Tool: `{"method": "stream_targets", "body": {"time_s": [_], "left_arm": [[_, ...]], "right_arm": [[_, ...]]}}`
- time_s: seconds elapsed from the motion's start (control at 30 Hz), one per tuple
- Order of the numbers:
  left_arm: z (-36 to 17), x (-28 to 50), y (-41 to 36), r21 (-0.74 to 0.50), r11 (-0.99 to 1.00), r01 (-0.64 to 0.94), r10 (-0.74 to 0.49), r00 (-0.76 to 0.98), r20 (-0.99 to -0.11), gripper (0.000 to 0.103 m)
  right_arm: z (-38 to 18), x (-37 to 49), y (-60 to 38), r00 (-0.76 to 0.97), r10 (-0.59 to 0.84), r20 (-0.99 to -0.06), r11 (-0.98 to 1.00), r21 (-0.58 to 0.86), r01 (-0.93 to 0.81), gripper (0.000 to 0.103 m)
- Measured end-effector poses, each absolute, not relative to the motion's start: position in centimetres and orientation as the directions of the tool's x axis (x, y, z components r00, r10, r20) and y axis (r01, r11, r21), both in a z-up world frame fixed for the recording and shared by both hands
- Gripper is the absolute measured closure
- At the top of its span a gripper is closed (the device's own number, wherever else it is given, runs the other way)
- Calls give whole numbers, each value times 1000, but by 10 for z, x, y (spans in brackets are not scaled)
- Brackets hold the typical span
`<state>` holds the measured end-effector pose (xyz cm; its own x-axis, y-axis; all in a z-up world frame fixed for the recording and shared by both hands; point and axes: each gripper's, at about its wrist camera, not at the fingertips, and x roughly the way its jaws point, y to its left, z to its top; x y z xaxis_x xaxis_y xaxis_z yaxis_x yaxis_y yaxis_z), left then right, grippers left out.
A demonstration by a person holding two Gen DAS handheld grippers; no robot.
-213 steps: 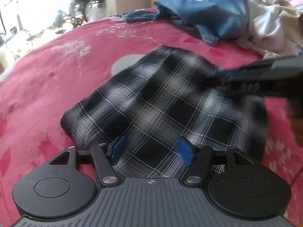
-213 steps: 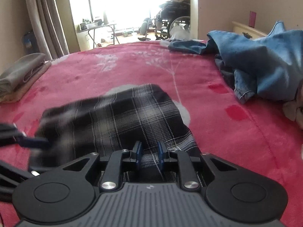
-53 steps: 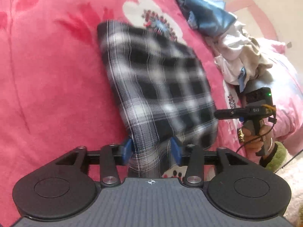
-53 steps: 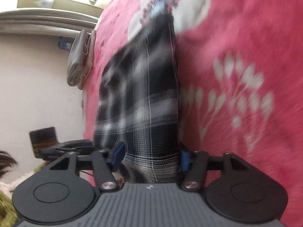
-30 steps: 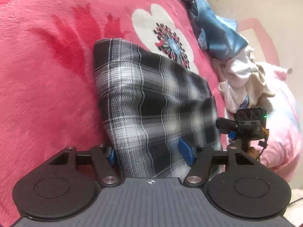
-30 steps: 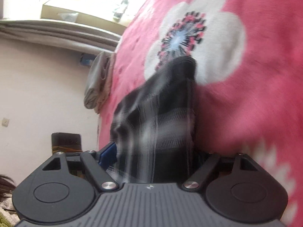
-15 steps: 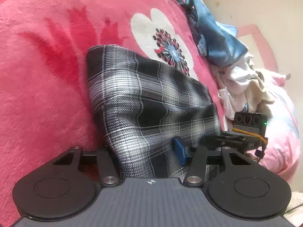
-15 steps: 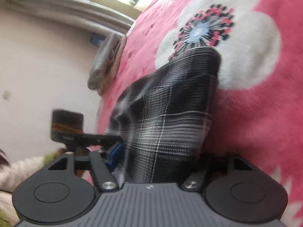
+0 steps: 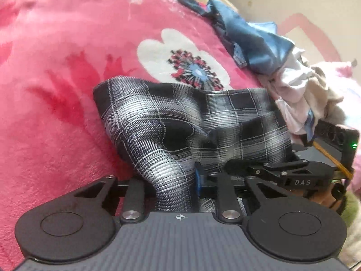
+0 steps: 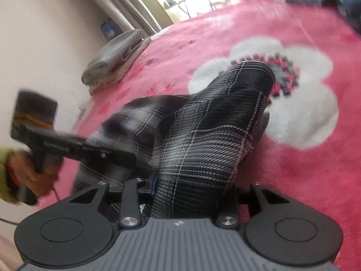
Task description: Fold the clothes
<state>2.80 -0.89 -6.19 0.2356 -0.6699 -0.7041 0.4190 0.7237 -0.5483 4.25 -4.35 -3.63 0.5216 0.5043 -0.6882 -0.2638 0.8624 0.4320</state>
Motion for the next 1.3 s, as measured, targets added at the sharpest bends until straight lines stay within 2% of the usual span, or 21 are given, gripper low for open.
{"method": "stream_targets", "body": {"time_s": [0.3,0.6,0.83,1.03,1.17,1.3], "left_arm": [[-33,1,-20,-429,744,513,-634,340,-694,88],[10,-17,-19,-311,751,583,-614,442,-654,89],[82,7,-15,-156,810,565,-520,569,-637,89],[164,34,5,-67,916,395,-361,742,-564,89],[214,55,38,-52,959,280,-270,833,-483,89],[241,81,85,-49,978,202,-203,877,-435,89]], "right_arm": [[-9,12,-10,637,349,-687,922,131,-364,70],[22,-9,14,752,284,-595,907,-89,-413,71],[65,26,20,813,357,-460,890,-98,-446,71],[127,92,34,811,507,-291,826,-106,-554,71],[180,147,61,772,595,-223,780,-71,-621,71],[215,198,108,740,652,-167,746,-33,-665,72]]}}
